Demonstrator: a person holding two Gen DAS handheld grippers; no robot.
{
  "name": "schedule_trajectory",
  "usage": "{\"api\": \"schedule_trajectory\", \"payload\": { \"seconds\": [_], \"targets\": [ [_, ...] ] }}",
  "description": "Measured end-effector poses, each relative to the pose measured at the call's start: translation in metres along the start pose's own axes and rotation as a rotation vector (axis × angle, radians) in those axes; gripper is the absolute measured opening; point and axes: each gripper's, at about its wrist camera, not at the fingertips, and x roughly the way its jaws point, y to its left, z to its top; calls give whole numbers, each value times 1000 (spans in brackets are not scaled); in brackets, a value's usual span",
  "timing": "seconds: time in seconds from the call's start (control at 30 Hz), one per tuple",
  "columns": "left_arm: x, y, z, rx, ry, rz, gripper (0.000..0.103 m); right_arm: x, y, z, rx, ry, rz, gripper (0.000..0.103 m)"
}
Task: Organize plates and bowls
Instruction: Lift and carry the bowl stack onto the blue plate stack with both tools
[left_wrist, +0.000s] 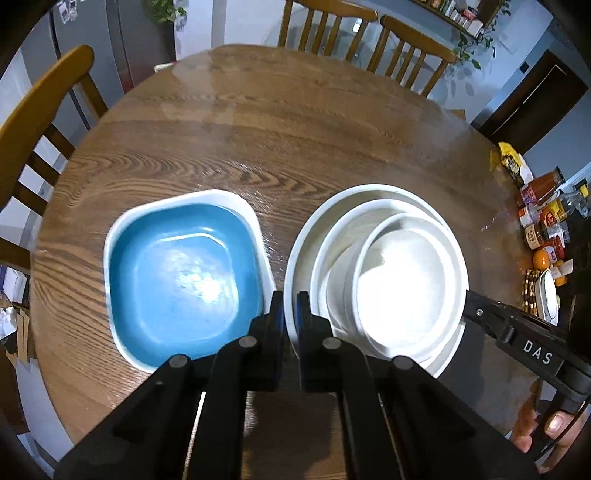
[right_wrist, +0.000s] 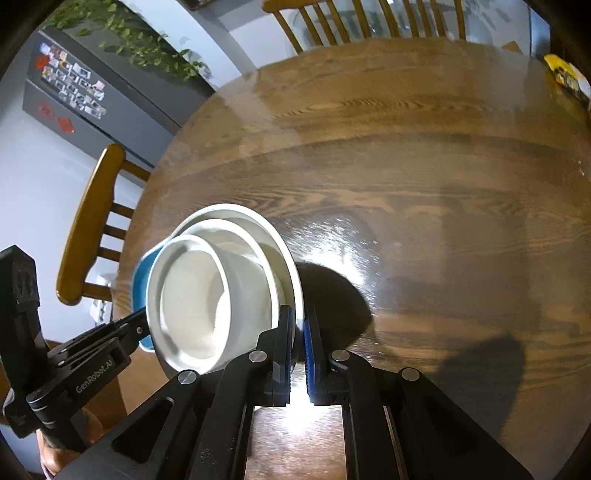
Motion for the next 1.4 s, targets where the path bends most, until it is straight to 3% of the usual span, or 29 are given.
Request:
{"api": "schedule_trajectory", "payload": {
  "seconds": [0.4,0.67,1.23,1.4],
  "targets": [
    [-29,58,5,-55,-52,36,1,13,68,5,-71,-8,37,9],
    [-33,95,6,-83,-38,58,1,38,103,6,-89,20,48,9],
    [-2,131,12,-95,63,58,1,83,117,5,-53,105,8,9],
    [-1,133,17,-78,57,65,1,87,117,9,-43,110,5,9]
  ]
}}
